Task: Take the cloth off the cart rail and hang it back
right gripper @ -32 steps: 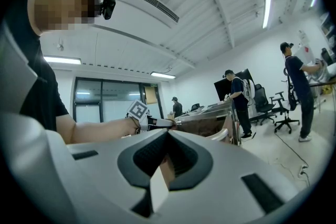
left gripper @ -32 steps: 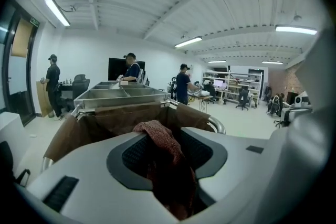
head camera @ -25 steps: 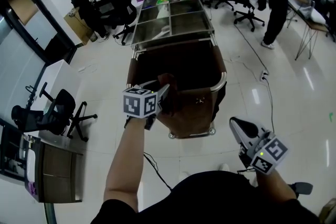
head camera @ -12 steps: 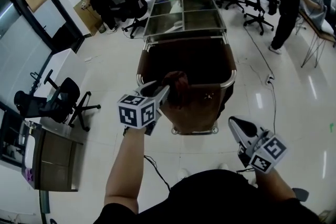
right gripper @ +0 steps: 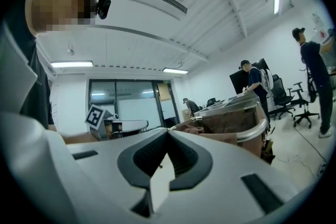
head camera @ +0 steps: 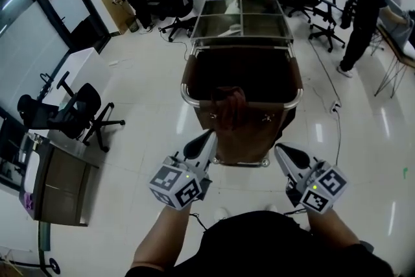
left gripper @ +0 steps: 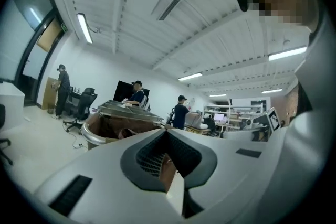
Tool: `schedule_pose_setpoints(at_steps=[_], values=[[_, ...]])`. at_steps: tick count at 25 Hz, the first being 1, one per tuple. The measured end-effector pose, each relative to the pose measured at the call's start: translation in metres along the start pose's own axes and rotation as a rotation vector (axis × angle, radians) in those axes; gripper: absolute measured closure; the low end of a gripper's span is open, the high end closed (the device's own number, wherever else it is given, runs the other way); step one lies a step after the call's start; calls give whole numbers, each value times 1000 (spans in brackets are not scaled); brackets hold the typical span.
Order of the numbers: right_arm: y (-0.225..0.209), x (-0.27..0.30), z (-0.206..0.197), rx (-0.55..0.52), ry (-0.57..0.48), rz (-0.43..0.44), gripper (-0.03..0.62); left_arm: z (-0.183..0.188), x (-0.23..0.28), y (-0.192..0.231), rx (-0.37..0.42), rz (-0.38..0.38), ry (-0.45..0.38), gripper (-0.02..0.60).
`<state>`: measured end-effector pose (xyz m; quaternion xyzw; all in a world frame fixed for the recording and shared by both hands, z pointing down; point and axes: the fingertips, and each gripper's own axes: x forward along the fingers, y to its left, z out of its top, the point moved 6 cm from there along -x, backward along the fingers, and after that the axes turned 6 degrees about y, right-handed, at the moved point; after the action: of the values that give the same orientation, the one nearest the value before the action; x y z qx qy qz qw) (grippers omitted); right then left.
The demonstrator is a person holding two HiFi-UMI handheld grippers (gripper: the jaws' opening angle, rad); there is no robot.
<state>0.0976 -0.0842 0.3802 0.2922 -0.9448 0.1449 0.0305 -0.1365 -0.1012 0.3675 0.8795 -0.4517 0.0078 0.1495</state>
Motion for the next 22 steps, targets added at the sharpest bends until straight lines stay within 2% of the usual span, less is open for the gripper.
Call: schedule_pose_setpoints(at_steps=[2,4,8,10,12,16,22], values=[[6,5,2,-6,-2,14,583,-6,-14,-14,-41,-23,-22,581],[13,10,4,-27,3,20,583,-14,-27,-24,-37,1,-26,581],[23,14,-1,-61,32,14,583,-29,-44,-35,79,93,-60,581],[26,13,-8,-59,56,10,583,-37,-48,-39,100,111,-54,581],[27,12,-14,-51,75,0,585,-45,-48,-40,92,115,-23,581],[28,13,-26,-33,98,-21,585,-49,-47,-40,12,99,25,581],[28,15,-27,-32,94,-32,585,-54,-42,-48,46,70,44,581]])
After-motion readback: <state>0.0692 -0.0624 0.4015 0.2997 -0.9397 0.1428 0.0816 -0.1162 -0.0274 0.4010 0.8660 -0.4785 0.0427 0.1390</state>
